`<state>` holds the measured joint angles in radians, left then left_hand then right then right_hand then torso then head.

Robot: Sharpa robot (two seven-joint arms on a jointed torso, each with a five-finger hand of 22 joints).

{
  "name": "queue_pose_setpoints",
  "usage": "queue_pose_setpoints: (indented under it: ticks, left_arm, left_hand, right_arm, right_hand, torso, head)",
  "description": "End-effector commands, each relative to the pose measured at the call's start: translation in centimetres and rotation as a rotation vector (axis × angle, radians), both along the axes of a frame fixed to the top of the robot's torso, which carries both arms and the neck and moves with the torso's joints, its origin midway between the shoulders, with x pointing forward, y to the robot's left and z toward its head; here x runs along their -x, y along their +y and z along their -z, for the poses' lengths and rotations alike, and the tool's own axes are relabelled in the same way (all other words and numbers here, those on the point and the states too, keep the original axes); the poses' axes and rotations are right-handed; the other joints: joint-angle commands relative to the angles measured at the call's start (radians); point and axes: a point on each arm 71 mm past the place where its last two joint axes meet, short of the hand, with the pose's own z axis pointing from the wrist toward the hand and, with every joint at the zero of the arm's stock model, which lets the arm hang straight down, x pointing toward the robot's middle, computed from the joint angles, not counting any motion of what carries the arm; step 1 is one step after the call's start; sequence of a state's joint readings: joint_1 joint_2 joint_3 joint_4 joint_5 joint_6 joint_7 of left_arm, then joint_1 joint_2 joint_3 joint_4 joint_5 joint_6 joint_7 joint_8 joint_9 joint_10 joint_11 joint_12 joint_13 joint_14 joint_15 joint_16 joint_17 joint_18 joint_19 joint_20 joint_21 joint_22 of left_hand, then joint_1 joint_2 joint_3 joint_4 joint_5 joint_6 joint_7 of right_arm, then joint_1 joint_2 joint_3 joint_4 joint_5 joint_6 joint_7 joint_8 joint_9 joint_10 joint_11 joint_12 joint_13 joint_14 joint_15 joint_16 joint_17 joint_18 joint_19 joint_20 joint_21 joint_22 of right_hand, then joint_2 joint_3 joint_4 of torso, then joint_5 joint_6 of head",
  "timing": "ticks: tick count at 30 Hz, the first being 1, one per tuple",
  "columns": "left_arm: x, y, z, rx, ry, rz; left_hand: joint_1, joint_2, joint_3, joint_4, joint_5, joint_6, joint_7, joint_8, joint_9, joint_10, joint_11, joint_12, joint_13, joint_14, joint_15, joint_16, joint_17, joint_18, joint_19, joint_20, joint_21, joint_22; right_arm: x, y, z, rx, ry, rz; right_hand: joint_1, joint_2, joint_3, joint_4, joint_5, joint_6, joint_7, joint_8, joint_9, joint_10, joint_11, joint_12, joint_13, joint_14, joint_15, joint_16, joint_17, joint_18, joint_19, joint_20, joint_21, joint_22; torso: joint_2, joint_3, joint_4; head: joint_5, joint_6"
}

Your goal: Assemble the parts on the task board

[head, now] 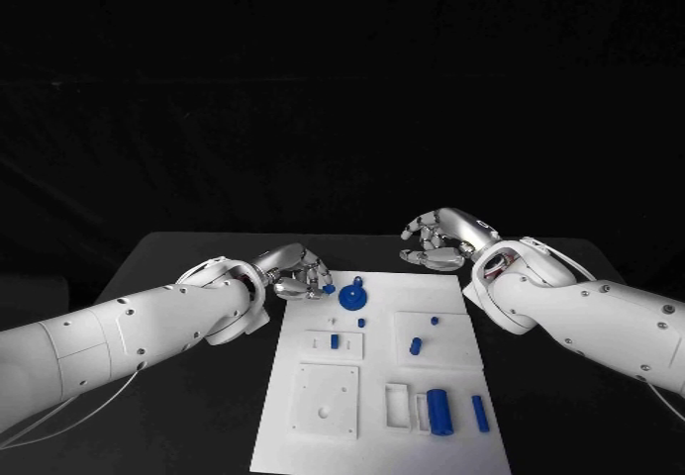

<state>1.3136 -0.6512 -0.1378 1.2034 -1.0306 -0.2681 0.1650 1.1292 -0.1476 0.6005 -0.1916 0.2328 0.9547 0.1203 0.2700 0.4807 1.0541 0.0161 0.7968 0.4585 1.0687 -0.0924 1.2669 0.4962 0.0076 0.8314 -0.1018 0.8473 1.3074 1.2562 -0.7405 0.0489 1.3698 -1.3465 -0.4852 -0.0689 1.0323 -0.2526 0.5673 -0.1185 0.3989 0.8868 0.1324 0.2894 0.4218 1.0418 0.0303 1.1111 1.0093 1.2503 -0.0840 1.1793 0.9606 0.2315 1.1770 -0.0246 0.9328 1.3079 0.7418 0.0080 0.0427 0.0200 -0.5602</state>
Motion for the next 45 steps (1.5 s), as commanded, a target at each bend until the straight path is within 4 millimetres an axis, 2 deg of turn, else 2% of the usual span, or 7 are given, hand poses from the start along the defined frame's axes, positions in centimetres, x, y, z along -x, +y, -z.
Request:
queue_pose_setpoints:
  ticks: [1, 11, 21, 30, 34, 38, 45]
  left_arm:
    - [0.1, 0.1, 0.0, 0.165, 0.119, -0.032]
    - [1.0, -0.1, -0.7, 0.254, 0.148, -0.009]
    - [1.3, 0.6, -1.5, 0.485, 0.277, -0.062]
    - [1.4, 1.0, -1.2, 0.653, 0.417, -0.111]
    - [1.5, 1.1, -1.1, 0.735, 0.476, -0.128]
    - [1.7, 0.9, -1.1, 0.779, 0.514, -0.126]
    - [2.1, 0.3, -1.1, 0.821, 0.564, -0.103]
  left_hand:
    - [-0.004, 0.009, -0.003, 0.006, 0.004, -0.003, 0.004, 0.004, 0.000, 0.006, 0.000, -0.003, -0.002, 0.008, 0.001, -0.006, -0.002, 0.001, 0.006, -0.086, 0.000, 0.013]
    - [-0.008, 0.013, -0.007, 0.003, 0.005, -0.006, 0.005, 0.002, -0.001, 0.003, 0.001, -0.005, -0.005, 0.008, 0.002, -0.007, -0.004, 0.002, 0.006, -0.086, -0.001, 0.013]
    - [-0.013, 0.015, -0.011, 0.001, 0.005, -0.005, 0.006, 0.002, -0.001, 0.002, 0.002, -0.006, -0.008, 0.008, 0.003, -0.009, -0.005, 0.002, 0.006, -0.084, -0.003, 0.012]
    - [-0.022, 0.021, -0.018, -0.003, 0.006, -0.005, 0.007, 0.002, -0.002, 0.000, 0.003, -0.006, -0.011, 0.006, 0.004, -0.010, -0.006, 0.002, 0.004, -0.083, -0.006, 0.011]
    - [-0.025, 0.024, -0.021, -0.004, 0.006, -0.005, 0.007, 0.002, -0.002, -0.001, 0.003, -0.006, -0.012, 0.006, 0.004, -0.010, -0.006, 0.002, 0.003, -0.082, -0.008, 0.011]
    - [-0.026, 0.027, -0.022, -0.006, 0.008, -0.006, 0.007, 0.002, -0.002, -0.001, 0.003, -0.006, -0.012, 0.005, 0.005, -0.010, -0.007, 0.002, 0.003, -0.082, -0.009, 0.010]
    - [-0.033, 0.032, -0.028, -0.012, 0.007, -0.009, 0.009, 0.000, -0.004, -0.005, 0.005, -0.006, -0.014, 0.002, 0.006, -0.012, -0.008, 0.002, 0.001, -0.081, -0.013, 0.009]
  right_arm:
    - [0.1, 0.1, 0.1, -0.016, 0.033, -0.016]
    - [0.1, 0.1, 0.6, -0.126, 0.153, -0.010]
    - [0.2, 0.3, 1.5, -0.326, 0.361, -0.008]
    - [0.5, 0.6, 2.7, -0.501, 0.553, 0.004]
    - [0.8, 1.1, 3.1, -0.597, 0.651, -0.008]
    - [1.1, 1.8, 3.5, -0.704, 0.756, -0.023]
    - [1.9, 3.3, 4.4, -0.838, 0.906, -0.034]
  right_hand:
    - [-0.004, 0.008, -0.005, 0.000, 0.004, 0.001, 0.006, 0.004, 0.002, 0.001, -0.006, 0.005, -0.002, 0.008, -0.001, 0.006, -0.001, 0.030, 0.000, -0.010, -0.004, 0.018]
    - [-0.004, 0.012, -0.006, 0.000, 0.003, 0.002, 0.006, 0.005, 0.002, 0.001, -0.006, 0.006, -0.002, 0.008, -0.002, 0.006, -0.001, 0.030, 0.000, -0.010, -0.004, 0.018]
    - [-0.009, 0.028, -0.014, -0.005, 0.000, 0.004, 0.005, 0.006, 0.003, 0.000, -0.006, 0.010, -0.002, 0.007, -0.002, 0.009, 0.000, 0.030, 0.000, -0.011, -0.003, 0.019]
    - [-0.021, 0.044, -0.030, -0.017, 0.002, 0.004, 0.006, 0.006, 0.004, -0.004, -0.006, 0.015, -0.001, 0.005, -0.002, 0.011, 0.002, 0.030, -0.003, -0.012, -0.001, 0.020]
    - [-0.031, 0.052, -0.042, -0.024, 0.001, 0.003, 0.006, 0.006, 0.005, -0.007, -0.006, 0.018, -0.001, 0.004, -0.002, 0.012, 0.003, 0.030, -0.005, -0.012, -0.001, 0.020]
    - [-0.041, 0.065, -0.057, -0.037, -0.024, 0.001, 0.006, 0.005, 0.005, -0.012, -0.005, 0.022, -0.001, 0.001, -0.001, 0.013, 0.004, 0.030, -0.010, -0.013, -0.001, 0.020]
    - [-0.056, 0.085, -0.074, -0.054, -0.044, 0.003, 0.006, 0.006, 0.006, -0.017, -0.006, 0.026, -0.001, -0.001, -0.001, 0.014, 0.004, 0.030, -0.014, -0.012, -0.001, 0.020]
  torso:
    - [0.000, -0.0002, 0.0000]
    - [0.000, -0.0006, 0.0007]
    - [-0.002, 0.0004, 0.0026]
    - [0.000, -0.0007, -0.0007]
    - [0.000, -0.0002, -0.0004]
    - [0.000, 0.0003, 0.0004]
    - [-0.001, -0.0013, -0.0010]
  head:
    - [0.001, 0.004]
    - [0.000, 0.011]
    - [0.002, 0.024]
    - [0.005, 0.036]
    - [0.008, 0.041]
    - [0.010, 0.045]
    - [0.008, 0.051]
